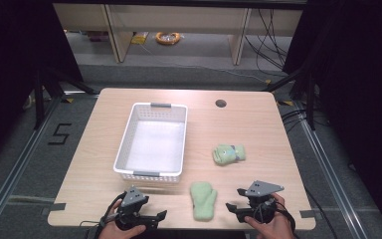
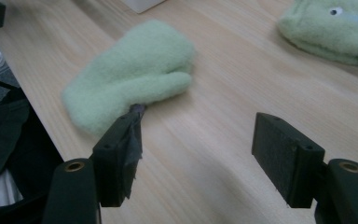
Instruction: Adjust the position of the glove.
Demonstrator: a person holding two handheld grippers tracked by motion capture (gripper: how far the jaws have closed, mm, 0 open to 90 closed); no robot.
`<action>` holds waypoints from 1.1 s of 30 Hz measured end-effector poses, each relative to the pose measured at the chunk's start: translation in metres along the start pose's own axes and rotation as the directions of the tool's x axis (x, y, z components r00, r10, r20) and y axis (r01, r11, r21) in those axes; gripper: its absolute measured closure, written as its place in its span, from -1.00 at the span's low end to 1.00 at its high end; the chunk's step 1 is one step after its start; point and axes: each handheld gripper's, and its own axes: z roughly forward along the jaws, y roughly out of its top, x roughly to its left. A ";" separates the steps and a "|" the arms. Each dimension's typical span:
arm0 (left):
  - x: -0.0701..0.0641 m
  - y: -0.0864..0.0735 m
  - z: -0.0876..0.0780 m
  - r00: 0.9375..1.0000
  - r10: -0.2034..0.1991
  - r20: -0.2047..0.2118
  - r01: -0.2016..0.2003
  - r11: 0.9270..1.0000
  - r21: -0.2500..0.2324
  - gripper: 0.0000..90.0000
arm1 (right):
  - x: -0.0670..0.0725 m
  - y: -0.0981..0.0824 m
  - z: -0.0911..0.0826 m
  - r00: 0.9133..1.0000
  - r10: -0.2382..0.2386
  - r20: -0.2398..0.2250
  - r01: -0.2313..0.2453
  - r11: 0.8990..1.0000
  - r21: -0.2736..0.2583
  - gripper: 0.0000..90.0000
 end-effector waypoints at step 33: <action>-0.044 0.058 0.040 0.986 0.127 0.110 -0.129 0.992 0.009 -0.49 | 0.047 0.009 0.030 0.994 -0.043 -0.098 0.054 0.993 0.108 0.19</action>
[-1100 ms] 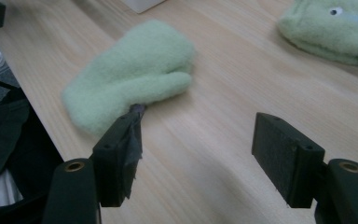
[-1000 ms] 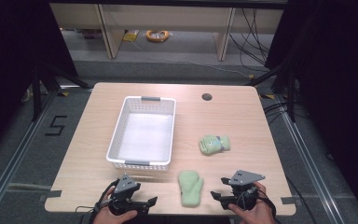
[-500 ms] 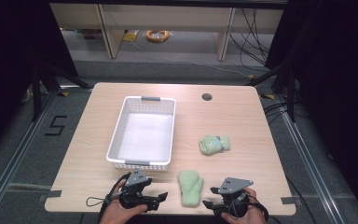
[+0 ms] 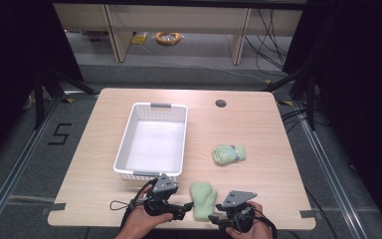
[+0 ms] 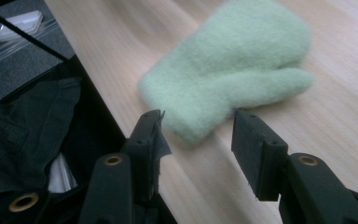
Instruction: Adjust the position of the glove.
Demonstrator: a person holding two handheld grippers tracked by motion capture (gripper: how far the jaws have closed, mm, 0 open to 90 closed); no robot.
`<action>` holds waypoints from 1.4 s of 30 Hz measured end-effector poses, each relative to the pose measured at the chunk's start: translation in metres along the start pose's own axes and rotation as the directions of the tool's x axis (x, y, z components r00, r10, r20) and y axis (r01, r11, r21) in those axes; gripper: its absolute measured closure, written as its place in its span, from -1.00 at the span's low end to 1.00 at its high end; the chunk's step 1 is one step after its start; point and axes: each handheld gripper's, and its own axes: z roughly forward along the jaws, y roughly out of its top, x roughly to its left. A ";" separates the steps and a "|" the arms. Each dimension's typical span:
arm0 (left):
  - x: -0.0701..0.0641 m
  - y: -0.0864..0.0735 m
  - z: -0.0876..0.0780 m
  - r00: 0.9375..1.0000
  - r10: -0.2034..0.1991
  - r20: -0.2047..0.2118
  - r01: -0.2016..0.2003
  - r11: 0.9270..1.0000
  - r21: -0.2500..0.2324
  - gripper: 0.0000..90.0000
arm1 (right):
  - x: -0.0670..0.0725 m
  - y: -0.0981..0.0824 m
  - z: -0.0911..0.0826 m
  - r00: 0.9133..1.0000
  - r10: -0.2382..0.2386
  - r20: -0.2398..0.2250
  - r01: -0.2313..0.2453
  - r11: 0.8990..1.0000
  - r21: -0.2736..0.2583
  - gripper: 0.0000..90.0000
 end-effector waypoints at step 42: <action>0.009 0.010 0.045 0.994 0.108 -0.022 -0.103 0.981 0.164 0.36 | -0.013 0.019 0.012 0.999 -0.031 -0.027 0.031 0.999 -0.014 1.00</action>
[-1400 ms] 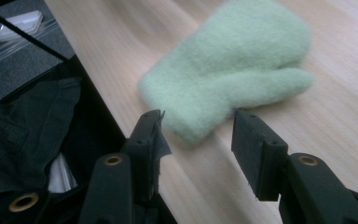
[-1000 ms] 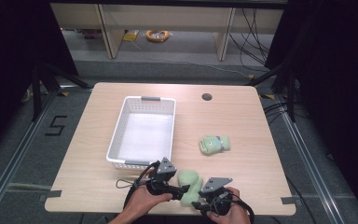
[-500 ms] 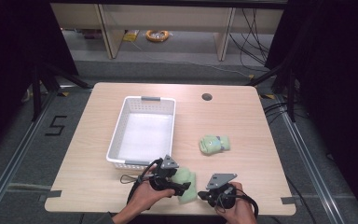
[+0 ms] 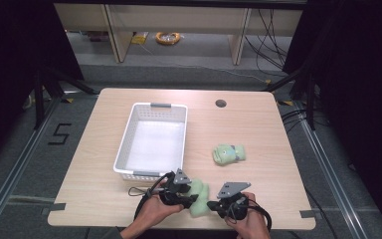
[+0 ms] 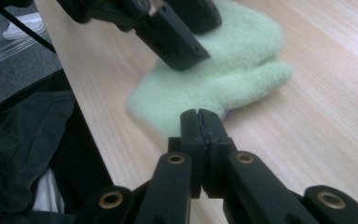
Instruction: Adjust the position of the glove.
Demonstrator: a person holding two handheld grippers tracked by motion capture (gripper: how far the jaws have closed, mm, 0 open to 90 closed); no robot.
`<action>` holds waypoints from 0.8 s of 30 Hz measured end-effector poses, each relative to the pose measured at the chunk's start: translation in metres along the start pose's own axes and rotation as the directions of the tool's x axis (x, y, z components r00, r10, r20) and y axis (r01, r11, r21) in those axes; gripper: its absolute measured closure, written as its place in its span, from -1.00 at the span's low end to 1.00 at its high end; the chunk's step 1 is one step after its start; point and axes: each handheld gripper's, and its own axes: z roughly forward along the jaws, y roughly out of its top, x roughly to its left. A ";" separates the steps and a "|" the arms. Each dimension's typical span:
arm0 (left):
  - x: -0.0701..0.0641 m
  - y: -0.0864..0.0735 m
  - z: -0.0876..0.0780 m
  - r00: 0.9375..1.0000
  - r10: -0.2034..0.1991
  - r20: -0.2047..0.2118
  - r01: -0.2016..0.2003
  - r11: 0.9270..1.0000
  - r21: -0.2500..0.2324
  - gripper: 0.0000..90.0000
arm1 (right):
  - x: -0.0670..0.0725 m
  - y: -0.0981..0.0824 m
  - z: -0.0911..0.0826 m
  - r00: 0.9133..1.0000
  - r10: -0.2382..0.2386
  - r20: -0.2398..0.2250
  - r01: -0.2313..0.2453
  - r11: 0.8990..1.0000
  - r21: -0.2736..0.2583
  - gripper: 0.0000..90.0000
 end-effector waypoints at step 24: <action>-0.020 -0.009 -0.001 0.988 -0.095 0.119 0.094 0.995 0.017 0.80 | -0.015 -0.007 0.000 0.999 -0.031 0.030 0.028 0.994 0.109 1.00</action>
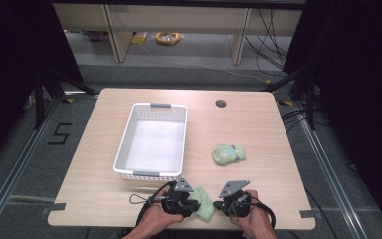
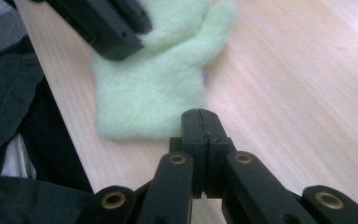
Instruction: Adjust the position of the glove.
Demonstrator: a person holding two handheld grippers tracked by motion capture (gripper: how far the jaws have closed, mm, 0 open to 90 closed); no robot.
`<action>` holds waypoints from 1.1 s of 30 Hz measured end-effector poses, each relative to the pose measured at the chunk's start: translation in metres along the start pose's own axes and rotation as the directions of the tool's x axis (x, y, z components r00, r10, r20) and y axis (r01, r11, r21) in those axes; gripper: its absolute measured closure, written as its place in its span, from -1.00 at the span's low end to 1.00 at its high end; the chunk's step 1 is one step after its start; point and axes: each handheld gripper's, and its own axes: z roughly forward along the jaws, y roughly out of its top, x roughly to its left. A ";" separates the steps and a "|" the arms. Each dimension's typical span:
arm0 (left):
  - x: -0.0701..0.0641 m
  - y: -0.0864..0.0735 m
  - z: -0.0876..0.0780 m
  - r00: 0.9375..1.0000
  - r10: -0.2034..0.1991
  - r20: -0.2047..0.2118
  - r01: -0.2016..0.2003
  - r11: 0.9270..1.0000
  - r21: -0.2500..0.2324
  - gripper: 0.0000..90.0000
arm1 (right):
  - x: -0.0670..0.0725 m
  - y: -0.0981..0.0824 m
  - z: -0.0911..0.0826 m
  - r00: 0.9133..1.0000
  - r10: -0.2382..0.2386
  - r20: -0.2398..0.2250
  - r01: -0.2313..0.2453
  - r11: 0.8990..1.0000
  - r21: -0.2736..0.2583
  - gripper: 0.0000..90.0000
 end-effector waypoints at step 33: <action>-0.016 0.000 0.010 0.995 -0.062 0.077 0.064 0.998 -0.028 0.57 | -0.005 0.005 -0.005 1.000 -0.028 0.003 0.028 0.999 0.020 1.00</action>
